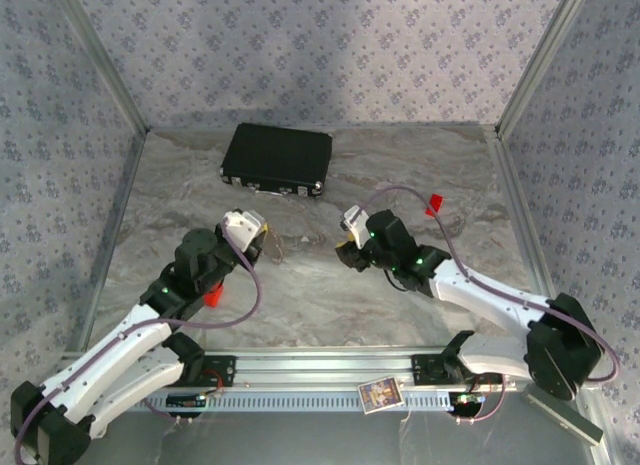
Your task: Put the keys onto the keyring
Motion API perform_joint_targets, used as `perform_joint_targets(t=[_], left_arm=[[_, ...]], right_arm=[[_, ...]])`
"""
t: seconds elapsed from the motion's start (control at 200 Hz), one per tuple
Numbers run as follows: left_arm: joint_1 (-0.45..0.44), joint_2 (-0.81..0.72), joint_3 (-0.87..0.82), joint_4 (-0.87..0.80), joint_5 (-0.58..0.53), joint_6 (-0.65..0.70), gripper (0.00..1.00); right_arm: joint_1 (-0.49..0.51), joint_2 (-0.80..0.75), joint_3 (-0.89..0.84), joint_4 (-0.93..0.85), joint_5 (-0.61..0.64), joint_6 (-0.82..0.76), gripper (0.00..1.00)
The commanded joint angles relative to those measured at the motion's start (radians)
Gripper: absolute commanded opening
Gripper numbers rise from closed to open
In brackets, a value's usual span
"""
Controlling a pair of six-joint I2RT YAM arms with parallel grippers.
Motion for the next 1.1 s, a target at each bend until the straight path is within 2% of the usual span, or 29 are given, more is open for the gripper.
perform_joint_targets(t=[0.0, 0.225, 0.395, 0.495, 0.61, 0.78, 0.875, 0.994, 1.094], left_arm=[[0.032, 0.002, 0.055, 0.047, -0.108, -0.019, 0.0], [0.07, 0.022, 0.061, 0.076, -0.26, -0.06, 0.0], [0.083, 0.025, 0.042, 0.09, -0.325, -0.107, 0.0], [0.102, 0.024, 0.061, 0.06, -0.353, -0.107, 0.0], [0.161, 0.04, 0.113, 0.003, -0.34, -0.104, 0.0], [0.274, 0.077, 0.166, -0.07, -0.24, -0.145, 0.0], [0.347, 0.093, 0.192, -0.116, -0.186, -0.158, 0.0], [0.485, 0.132, 0.225, -0.128, -0.08, -0.217, 0.0], [0.518, 0.161, 0.24, -0.098, -0.076, -0.209, 0.0]], right_arm=[[-0.003, 0.072, 0.043, 0.026, -0.008, 0.043, 0.4], [0.015, 0.258, 0.113, 0.133, -0.128, -0.015, 0.39], [0.039, 0.361, 0.134, 0.236, -0.195, -0.084, 0.4], [0.023, 0.369, 0.078, 0.374, -0.333, -0.084, 0.4], [0.025, 0.381, 0.071, 0.428, -0.415, -0.131, 0.4], [0.071, 0.436, 0.156, 0.355, -0.399, -0.196, 0.41], [0.14, 0.486, 0.232, 0.275, -0.379, -0.24, 0.4], [0.24, 0.558, 0.31, 0.247, -0.344, -0.296, 0.4], [0.301, 0.631, 0.372, 0.271, -0.322, -0.313, 0.41]])
